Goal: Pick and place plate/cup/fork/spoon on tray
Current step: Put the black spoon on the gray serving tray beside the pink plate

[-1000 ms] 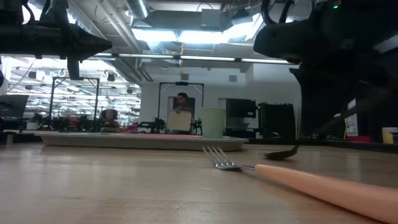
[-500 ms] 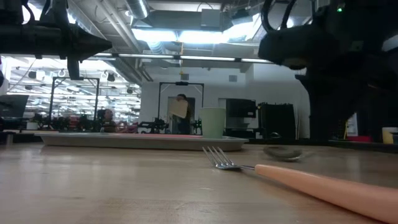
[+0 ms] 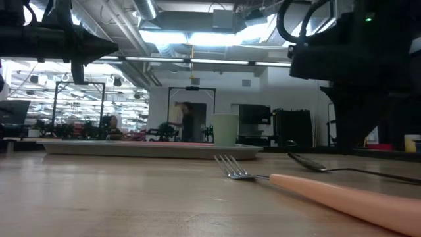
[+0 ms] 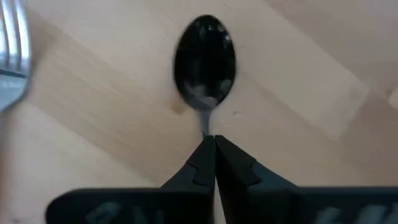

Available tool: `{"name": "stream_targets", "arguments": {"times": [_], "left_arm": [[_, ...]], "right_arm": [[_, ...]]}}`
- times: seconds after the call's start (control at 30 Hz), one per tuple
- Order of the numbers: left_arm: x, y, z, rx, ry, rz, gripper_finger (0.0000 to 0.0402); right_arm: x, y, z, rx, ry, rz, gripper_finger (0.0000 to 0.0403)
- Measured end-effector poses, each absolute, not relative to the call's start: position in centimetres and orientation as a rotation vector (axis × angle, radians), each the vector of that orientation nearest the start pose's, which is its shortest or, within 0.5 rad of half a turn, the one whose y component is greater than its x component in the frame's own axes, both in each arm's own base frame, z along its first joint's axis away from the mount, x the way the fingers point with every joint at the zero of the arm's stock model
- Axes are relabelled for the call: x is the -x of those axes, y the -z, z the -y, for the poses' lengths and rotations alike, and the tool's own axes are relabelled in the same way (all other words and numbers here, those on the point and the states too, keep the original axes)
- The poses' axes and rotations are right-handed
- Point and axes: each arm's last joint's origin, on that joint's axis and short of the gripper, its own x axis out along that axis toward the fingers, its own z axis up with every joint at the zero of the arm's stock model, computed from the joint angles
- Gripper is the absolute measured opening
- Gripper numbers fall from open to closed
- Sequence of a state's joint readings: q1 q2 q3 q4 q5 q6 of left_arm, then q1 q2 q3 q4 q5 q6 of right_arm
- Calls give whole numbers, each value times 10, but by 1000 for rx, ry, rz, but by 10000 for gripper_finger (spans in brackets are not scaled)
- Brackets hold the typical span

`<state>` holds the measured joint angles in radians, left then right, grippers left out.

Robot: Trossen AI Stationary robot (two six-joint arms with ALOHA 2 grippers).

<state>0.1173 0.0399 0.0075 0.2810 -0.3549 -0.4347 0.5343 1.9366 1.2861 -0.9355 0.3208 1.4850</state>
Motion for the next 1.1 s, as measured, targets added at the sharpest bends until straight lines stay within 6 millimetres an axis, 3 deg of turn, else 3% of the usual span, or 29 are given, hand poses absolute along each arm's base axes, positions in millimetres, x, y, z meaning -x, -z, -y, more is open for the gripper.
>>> {"name": "stream_targets", "arguments": {"times": [0.5, 0.87, 1.1], "left_arm": [[-93, -189, -21, 454, -408, 348, 0], [-93, -189, -21, 454, -408, 347, 0], [-93, -189, -21, 454, -408, 348, 0]], "right_arm": [[-298, -154, -166, -561, 895, -1179, 30], [-298, -154, -166, -576, 889, -1186, 134], [-299, -153, -168, -612, 859, -1237, 140]]}}
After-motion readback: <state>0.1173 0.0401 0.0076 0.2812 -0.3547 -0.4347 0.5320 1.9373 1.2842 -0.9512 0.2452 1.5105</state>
